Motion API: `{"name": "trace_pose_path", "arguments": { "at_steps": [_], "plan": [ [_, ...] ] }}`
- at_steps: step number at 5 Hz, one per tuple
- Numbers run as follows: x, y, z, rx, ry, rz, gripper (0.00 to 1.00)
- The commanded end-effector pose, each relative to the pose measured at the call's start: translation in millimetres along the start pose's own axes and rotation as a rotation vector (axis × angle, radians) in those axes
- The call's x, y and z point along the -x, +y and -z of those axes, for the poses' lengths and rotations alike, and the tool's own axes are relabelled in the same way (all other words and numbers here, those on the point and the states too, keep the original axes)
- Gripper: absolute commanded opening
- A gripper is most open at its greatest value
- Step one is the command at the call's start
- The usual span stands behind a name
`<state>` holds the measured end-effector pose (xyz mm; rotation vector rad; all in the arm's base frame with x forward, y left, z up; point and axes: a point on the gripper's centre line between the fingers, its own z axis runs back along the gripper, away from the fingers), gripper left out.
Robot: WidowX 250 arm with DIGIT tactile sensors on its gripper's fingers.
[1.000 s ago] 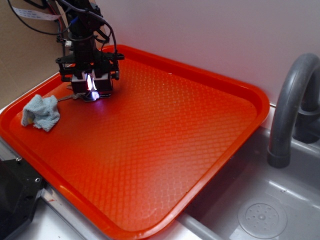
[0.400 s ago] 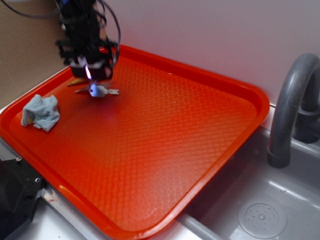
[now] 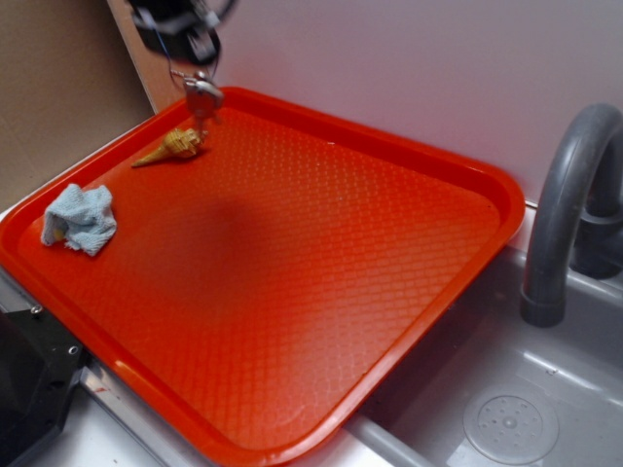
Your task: Grab the silver keys.
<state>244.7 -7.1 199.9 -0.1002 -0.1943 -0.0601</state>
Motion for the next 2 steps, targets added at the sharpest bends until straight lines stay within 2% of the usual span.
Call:
{"name": "trace_pose_path", "arguments": {
  "at_steps": [1,2],
  "plan": [
    [17.4,2.8,-36.1,-0.047,-0.023,0.021,0.00],
    [19.7,1.5,-29.9,-0.071,0.000,0.014,0.00]
  ]
}}
